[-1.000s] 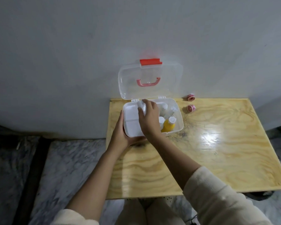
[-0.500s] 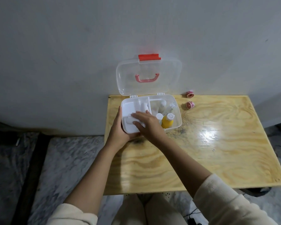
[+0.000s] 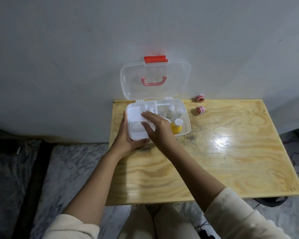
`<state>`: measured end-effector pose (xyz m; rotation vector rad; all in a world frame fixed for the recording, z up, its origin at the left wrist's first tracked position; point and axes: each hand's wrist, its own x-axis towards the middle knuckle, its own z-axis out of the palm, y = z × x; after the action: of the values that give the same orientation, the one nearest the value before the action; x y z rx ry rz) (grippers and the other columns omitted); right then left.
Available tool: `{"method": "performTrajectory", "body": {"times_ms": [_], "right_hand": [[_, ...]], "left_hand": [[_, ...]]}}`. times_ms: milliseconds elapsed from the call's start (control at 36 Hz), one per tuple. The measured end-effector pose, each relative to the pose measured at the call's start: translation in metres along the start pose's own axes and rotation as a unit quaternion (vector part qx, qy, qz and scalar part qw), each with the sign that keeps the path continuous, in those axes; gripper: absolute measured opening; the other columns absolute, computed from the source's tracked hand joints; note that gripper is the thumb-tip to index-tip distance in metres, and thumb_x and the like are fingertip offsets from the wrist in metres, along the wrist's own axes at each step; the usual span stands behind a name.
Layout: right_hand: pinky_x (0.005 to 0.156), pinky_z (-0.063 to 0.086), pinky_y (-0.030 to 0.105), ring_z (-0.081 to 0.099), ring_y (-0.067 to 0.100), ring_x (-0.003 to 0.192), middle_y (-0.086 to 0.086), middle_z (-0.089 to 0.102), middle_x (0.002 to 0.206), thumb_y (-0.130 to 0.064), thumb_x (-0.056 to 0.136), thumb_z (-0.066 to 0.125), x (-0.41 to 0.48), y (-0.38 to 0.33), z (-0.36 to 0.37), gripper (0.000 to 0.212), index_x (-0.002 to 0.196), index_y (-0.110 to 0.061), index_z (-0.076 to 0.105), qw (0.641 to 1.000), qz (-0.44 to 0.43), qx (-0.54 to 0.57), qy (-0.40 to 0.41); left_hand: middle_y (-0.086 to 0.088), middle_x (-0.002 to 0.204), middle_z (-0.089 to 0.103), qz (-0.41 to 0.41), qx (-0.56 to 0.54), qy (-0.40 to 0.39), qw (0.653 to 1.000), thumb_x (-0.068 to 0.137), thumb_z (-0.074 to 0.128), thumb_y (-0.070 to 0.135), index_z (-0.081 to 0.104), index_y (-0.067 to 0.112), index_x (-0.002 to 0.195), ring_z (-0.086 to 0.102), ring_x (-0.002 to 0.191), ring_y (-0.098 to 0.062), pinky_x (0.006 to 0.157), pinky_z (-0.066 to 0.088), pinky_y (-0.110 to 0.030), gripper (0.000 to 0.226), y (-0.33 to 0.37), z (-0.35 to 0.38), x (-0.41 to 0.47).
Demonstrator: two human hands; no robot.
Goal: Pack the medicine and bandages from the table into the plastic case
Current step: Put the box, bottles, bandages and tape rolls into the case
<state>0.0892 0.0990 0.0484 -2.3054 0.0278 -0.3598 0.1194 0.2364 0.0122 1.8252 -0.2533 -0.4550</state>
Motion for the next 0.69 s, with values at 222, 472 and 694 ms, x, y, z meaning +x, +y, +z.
{"method": "performTrajectory", "body": {"times_ms": [222,472,694], "right_hand": [[0.088,0.048,0.017,0.062,0.008,0.094,0.006,0.071,0.102,-0.006,0.086,0.061,0.012,0.021,-0.054,0.018,0.102,-0.005,0.068,0.958,0.067,0.077,0.269],[0.105,0.029,0.028,0.035,0.026,0.13,0.016,0.034,0.144,-0.019,0.091,0.049,0.036,0.158,-0.07,0.056,0.14,-0.003,0.029,0.924,0.34,0.013,0.173],[0.114,0.026,0.039,0.03,0.032,0.134,0.017,0.03,0.147,-0.026,0.089,0.057,0.059,0.206,-0.045,0.067,0.141,-0.001,0.022,0.927,0.318,-0.085,0.179]], "left_hand": [[0.034,0.141,0.005,-0.034,-0.007,0.01,0.999,0.058,0.084,0.042,-0.02,0.029,0.147,0.01,0.135,0.006,0.098,0.021,0.001,0.137,-0.002,0.004,0.001],[0.027,0.153,-0.002,-0.046,0.034,0.086,0.995,0.041,0.083,0.059,-0.006,0.035,0.15,0.005,0.139,0.01,0.112,0.013,-0.021,0.143,-0.006,0.017,0.002],[0.011,0.159,0.014,-0.015,0.031,0.098,0.995,0.045,0.086,0.061,0.006,0.034,0.151,0.018,0.145,-0.008,0.116,0.025,-0.047,0.135,-0.016,0.016,0.007]]}}
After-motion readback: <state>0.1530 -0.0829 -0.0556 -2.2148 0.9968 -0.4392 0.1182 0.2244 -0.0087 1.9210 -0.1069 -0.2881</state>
